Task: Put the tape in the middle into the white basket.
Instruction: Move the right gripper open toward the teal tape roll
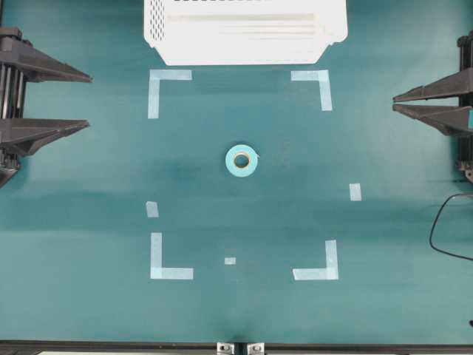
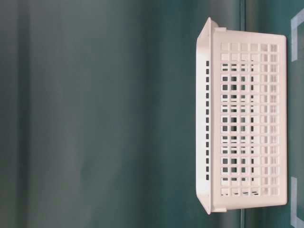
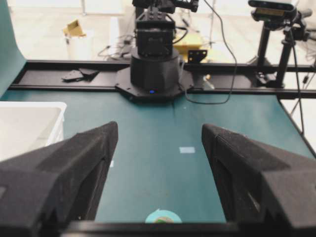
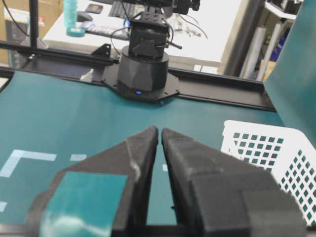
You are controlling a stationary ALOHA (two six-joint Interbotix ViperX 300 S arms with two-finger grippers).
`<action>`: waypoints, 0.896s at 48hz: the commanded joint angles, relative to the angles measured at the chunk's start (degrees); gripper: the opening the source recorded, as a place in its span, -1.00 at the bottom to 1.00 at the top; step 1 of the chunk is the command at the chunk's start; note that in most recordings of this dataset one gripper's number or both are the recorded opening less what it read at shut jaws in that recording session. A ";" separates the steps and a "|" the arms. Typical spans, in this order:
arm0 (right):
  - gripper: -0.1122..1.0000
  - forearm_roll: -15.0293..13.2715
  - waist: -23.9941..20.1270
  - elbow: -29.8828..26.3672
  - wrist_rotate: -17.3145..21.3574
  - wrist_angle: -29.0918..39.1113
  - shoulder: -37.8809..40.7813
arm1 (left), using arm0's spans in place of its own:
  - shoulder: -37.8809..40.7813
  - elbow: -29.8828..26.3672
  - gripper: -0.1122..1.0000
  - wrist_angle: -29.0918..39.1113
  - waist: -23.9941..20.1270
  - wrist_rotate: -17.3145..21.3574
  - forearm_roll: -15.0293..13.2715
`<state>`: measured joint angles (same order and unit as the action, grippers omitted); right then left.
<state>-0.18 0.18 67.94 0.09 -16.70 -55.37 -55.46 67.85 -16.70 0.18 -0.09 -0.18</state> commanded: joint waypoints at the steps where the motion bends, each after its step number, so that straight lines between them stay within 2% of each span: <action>1: -0.36 0.00 0.44 -0.44 0.00 -0.44 0.44 | 1.32 -0.44 -0.36 -0.97 -0.09 -0.26 -1.58; 3: -0.41 0.00 0.35 -0.09 0.09 -0.44 0.44 | 1.76 -0.53 -0.41 -0.97 0.26 -0.26 -1.58; 8: -0.74 0.00 0.62 0.00 0.53 -0.35 0.44 | 3.25 -1.41 -0.76 -1.23 1.93 -0.18 -1.67; 13: -0.79 0.00 0.62 -0.26 1.49 -0.44 0.44 | 4.83 -2.02 -0.94 -1.14 2.20 -0.09 -1.58; 29: -0.78 0.18 0.62 -0.18 2.29 -0.35 2.11 | 2.72 1.41 -0.99 -0.62 2.02 0.53 -1.58; 34: -0.48 0.35 0.62 -0.18 3.43 -0.35 2.99 | 0.44 2.99 -0.98 0.18 2.02 0.44 -1.58; 43: 0.50 0.18 0.62 -0.70 4.75 -0.35 5.80 | -5.89 4.75 -0.98 3.96 1.76 0.35 -1.58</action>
<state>-0.09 0.70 68.64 4.66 -16.61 -50.80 -59.24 72.77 -13.97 2.11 0.35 -1.67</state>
